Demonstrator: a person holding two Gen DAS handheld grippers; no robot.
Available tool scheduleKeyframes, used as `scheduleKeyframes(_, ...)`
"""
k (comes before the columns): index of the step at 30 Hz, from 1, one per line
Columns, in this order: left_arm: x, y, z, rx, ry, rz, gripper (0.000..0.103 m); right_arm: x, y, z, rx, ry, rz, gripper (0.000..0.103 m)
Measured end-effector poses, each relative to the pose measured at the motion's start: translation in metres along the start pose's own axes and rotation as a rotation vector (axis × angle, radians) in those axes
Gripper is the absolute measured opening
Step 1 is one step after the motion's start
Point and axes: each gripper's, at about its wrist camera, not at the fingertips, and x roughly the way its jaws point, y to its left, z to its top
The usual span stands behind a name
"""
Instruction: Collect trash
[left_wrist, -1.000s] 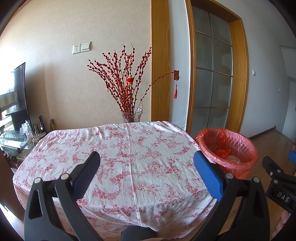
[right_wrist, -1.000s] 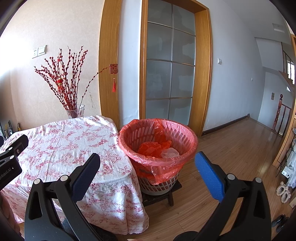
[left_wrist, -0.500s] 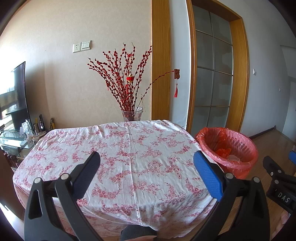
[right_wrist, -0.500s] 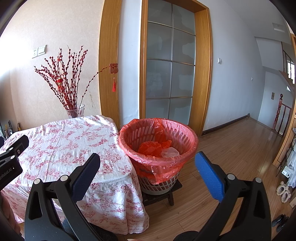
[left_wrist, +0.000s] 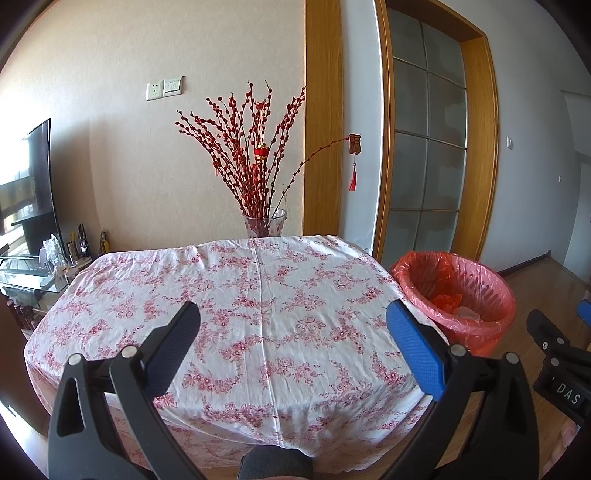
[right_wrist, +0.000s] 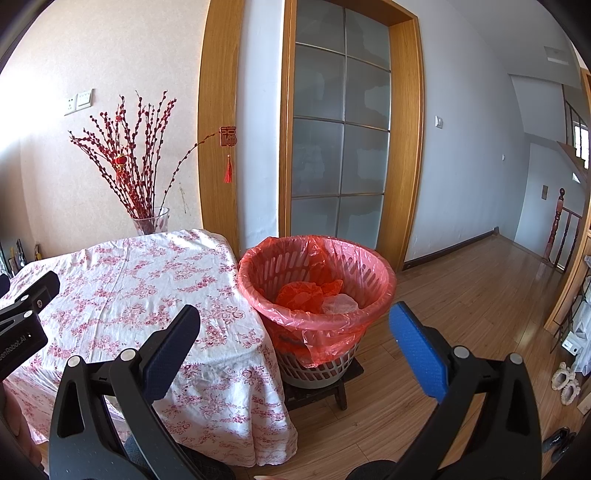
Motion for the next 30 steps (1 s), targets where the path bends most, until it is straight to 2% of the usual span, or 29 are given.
scheduleKeyframes(30, 0.0057, -0.0003, -0.0030, 0.006, 0.028, -0.005, 0.099, -0.0006, 0.0042, -0.0056, 0.001, 0.012, 0.000, 0.101)
